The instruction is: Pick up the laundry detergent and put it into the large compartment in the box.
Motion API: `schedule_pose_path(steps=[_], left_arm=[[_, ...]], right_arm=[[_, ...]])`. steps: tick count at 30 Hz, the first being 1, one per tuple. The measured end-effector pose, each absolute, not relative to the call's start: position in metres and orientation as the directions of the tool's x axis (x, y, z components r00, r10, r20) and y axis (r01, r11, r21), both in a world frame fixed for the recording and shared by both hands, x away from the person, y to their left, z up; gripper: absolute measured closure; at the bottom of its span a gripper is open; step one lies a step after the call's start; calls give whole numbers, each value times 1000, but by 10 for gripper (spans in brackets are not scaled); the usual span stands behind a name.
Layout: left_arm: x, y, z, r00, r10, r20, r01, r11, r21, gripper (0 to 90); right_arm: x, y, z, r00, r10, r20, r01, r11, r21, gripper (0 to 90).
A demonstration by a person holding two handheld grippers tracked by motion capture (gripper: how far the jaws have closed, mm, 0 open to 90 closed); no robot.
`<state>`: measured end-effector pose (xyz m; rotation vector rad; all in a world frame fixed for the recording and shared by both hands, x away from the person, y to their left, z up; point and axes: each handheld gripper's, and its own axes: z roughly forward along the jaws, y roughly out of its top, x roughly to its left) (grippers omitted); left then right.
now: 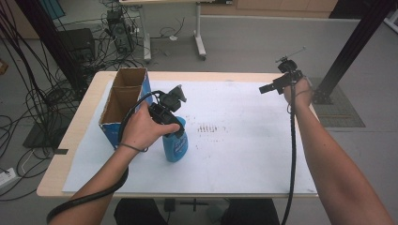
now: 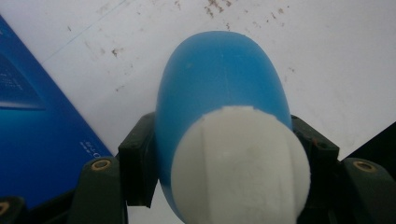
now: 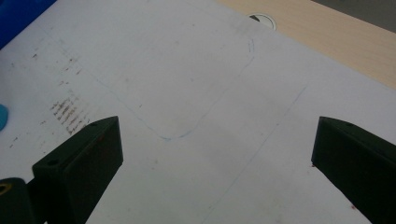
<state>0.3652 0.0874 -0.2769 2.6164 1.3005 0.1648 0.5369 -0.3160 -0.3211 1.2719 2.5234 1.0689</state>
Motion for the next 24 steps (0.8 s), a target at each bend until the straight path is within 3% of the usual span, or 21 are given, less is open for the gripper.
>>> schedule_pose_path(steps=[15,24], left_arm=[[368,90,-274,613,790,-9,770,-595,231,376],[371,91,-248,613,790,-3,768,-595,237,376]], right_arm=[[541,-315,-322,-641,747,180,655,409,636,19],[542,-315,-323,-637,749,180,656,406,636,20]])
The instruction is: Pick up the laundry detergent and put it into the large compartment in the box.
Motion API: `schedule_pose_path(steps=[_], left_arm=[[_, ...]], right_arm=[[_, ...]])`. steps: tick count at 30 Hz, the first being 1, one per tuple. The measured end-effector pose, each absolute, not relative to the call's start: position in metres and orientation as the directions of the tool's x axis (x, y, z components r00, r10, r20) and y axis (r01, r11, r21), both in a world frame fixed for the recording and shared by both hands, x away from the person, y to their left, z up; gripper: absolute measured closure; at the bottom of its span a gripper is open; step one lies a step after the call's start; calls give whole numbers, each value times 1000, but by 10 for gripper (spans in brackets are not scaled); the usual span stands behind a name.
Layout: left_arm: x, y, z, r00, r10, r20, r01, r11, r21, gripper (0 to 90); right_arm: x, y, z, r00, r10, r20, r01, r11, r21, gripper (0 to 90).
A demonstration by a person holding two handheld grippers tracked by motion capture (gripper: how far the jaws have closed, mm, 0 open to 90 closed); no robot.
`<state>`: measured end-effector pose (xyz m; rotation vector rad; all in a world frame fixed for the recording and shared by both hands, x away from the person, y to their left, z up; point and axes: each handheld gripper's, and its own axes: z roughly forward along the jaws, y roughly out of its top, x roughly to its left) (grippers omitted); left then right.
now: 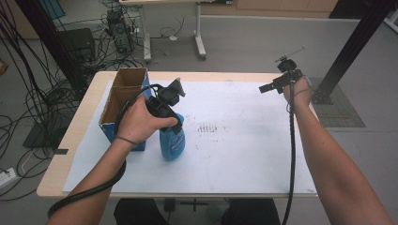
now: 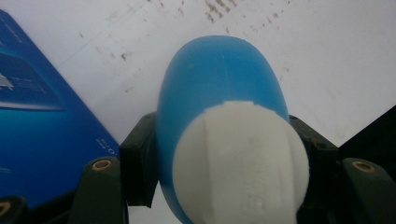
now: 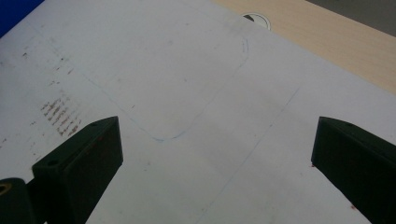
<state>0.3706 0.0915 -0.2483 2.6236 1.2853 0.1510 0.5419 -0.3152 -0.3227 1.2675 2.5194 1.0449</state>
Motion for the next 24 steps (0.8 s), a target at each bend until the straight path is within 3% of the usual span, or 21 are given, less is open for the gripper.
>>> schedule_pose_path(steps=[24], left_arm=[[372,70,-133,644,762,63,713,-628,313,376]], right_arm=[[537,-312,-310,-645,745,168,640,407,652,19]])
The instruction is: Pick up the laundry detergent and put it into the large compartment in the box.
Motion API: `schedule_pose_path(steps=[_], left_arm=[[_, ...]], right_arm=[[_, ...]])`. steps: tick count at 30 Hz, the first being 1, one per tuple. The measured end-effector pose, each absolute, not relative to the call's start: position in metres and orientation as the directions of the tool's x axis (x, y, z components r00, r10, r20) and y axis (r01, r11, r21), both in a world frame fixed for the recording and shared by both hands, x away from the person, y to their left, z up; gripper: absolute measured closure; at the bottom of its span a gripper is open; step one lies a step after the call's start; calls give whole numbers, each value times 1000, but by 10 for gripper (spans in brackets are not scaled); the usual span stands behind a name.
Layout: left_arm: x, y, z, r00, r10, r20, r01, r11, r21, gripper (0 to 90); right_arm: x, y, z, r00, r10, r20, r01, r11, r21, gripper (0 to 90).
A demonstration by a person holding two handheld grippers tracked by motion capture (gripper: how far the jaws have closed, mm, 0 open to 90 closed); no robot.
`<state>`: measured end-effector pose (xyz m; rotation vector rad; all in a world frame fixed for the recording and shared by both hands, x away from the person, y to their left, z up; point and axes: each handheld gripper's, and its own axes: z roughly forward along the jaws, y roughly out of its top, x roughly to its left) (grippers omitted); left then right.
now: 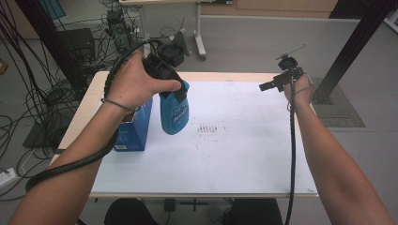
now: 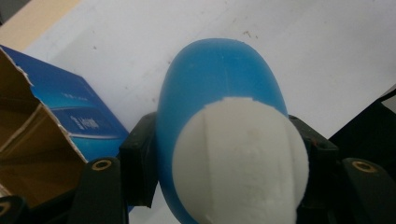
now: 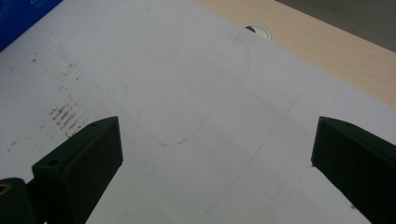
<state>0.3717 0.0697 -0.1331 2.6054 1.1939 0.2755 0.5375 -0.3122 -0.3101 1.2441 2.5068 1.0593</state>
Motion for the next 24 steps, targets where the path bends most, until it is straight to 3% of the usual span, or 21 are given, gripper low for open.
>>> schedule_pose_path(steps=[10,24], left_arm=[[376,66,-79,644,763,52,709,-621,334,376],[379,63,-44,630,775,47,711,-599,369,377]], right_arm=[[538,-306,-305,-655,739,159,630,417,656,20],[541,-304,-306,-655,737,166,632,414,655,19]])
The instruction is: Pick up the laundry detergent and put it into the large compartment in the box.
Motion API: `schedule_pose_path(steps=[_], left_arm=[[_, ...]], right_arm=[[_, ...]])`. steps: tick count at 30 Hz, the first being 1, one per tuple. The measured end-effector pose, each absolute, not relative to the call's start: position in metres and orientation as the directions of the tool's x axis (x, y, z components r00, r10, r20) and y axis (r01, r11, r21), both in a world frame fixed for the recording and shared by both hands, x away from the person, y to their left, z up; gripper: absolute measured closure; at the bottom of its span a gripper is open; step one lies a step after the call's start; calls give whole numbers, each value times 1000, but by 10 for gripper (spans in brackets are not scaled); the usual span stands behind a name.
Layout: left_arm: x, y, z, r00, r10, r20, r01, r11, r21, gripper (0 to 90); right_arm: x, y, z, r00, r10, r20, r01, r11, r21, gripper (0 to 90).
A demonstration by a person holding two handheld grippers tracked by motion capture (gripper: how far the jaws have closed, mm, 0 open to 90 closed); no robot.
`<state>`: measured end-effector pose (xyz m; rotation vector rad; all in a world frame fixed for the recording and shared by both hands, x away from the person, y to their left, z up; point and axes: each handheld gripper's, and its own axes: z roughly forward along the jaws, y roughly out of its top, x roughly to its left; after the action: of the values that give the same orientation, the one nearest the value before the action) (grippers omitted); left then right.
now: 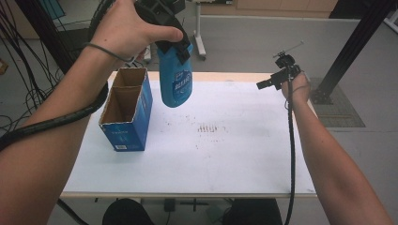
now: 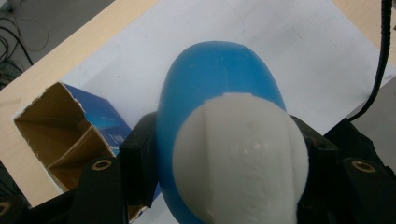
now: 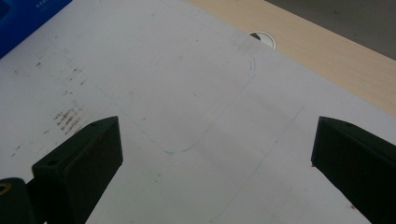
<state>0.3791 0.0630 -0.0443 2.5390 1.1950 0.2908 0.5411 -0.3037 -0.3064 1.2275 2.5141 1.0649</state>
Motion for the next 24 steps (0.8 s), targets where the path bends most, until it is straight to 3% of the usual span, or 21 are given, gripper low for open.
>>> schedule_pose_path(steps=[10,24], left_arm=[[389,69,-46,606,794,46,735,-582,347,377],[403,110,-48,467,883,50,811,-450,374,377]], right_arm=[[542,-304,-307,-655,737,166,632,414,655,19],[543,-303,-307,-656,735,172,634,413,654,19]])
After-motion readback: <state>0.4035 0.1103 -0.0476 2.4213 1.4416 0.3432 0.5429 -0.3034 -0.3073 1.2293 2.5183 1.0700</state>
